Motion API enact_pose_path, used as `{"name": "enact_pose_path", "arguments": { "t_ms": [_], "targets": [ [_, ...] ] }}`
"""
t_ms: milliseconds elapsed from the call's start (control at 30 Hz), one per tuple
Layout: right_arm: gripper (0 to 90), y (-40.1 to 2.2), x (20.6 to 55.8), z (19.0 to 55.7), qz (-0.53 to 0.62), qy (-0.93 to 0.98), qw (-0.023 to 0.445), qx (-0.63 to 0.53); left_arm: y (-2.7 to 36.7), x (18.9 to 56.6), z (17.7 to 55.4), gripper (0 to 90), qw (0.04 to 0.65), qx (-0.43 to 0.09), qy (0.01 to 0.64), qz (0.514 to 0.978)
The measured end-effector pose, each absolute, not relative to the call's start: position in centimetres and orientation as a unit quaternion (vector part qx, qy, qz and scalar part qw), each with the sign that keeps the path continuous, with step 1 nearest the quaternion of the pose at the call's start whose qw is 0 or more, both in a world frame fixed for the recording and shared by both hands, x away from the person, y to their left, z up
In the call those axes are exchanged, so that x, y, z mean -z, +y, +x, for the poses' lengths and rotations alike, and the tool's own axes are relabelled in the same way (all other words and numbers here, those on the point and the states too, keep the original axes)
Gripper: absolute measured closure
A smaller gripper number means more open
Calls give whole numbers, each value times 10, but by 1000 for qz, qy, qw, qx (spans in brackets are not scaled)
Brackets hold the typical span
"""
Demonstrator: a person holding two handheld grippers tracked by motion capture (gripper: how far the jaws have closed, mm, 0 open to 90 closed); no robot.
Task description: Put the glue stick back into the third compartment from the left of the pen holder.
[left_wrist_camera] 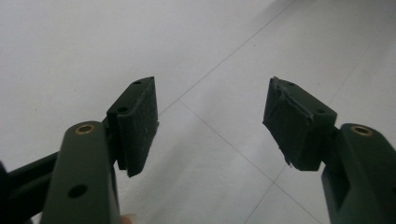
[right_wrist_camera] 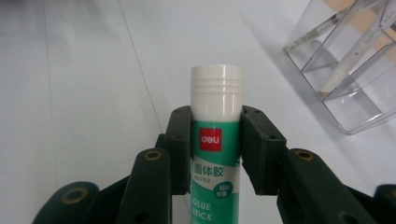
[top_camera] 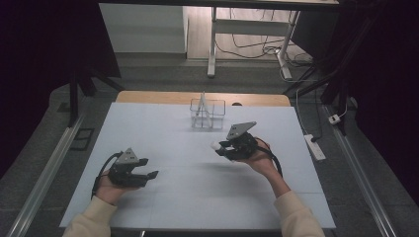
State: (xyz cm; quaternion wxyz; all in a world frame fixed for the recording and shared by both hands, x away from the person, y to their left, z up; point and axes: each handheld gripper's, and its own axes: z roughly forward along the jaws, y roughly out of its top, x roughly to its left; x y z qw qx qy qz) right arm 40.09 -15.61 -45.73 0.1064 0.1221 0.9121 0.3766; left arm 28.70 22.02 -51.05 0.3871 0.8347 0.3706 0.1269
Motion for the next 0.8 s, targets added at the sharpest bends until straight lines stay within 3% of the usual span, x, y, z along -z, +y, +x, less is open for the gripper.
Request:
{"name": "enact_pose_path", "arguments": {
  "t_ms": [800],
  "targets": [
    [644,-171,441,406,217,847,163,-457,220,510,287,339,389,-125,373,833]
  ]
}}
